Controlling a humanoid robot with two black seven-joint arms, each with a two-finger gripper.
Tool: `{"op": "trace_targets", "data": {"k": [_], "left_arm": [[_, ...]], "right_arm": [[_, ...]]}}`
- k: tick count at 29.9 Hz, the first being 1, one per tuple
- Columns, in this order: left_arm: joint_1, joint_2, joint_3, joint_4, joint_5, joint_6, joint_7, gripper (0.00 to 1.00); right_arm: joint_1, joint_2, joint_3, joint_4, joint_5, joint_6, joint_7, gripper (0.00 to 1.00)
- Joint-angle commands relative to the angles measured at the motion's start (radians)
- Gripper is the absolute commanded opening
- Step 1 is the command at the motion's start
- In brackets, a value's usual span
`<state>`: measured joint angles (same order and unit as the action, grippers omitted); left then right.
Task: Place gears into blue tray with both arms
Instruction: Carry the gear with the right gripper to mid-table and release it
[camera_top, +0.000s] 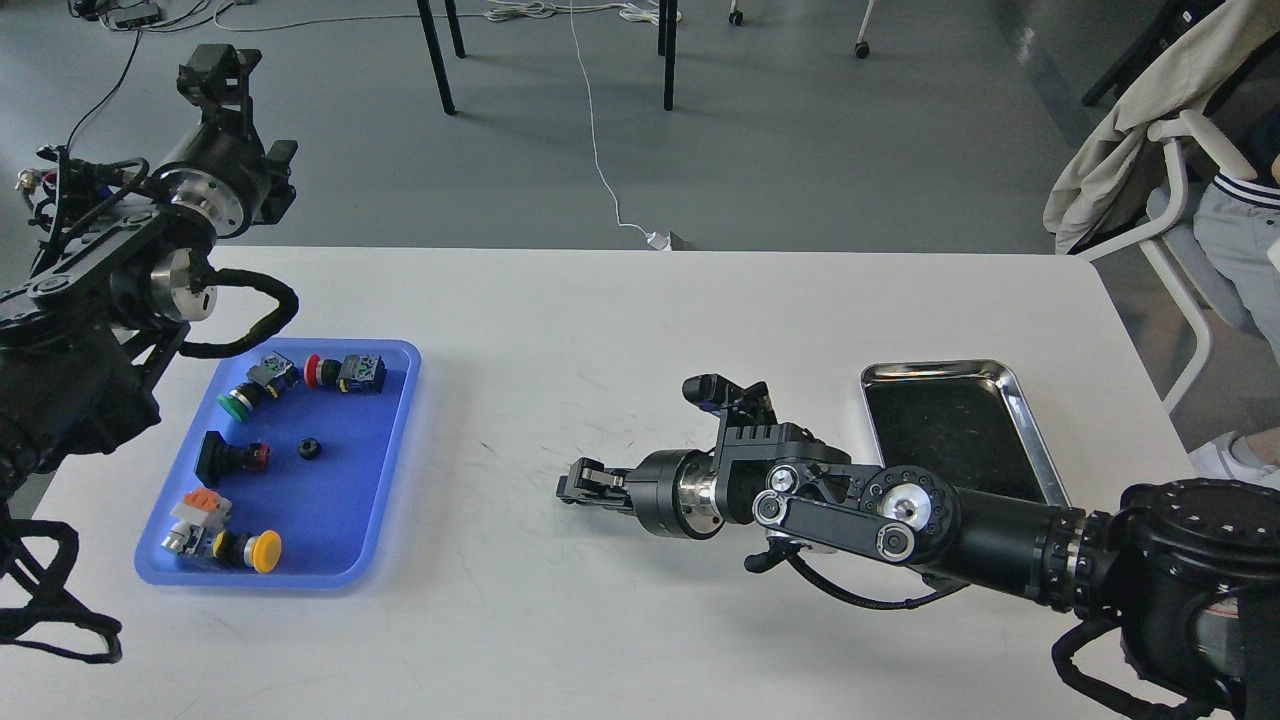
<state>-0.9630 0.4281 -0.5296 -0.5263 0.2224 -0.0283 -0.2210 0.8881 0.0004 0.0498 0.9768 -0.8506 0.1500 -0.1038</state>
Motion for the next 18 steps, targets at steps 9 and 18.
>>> {"op": "trace_targets", "data": {"k": [9, 18], "left_arm": [[-0.002, 0.007, 0.0, 0.0, 0.0, -0.001, -0.001, 0.98], [-0.002, 0.009, 0.0, 0.0, 0.0, -0.001, -0.001, 0.98]], "right_arm": [[-0.012, 0.0, 0.002, 0.046, 0.008, -0.03, 0.024, 0.04], [-0.014, 0.0, 0.004, 0.056, 0.008, -0.033, 0.024, 0.36]]}}
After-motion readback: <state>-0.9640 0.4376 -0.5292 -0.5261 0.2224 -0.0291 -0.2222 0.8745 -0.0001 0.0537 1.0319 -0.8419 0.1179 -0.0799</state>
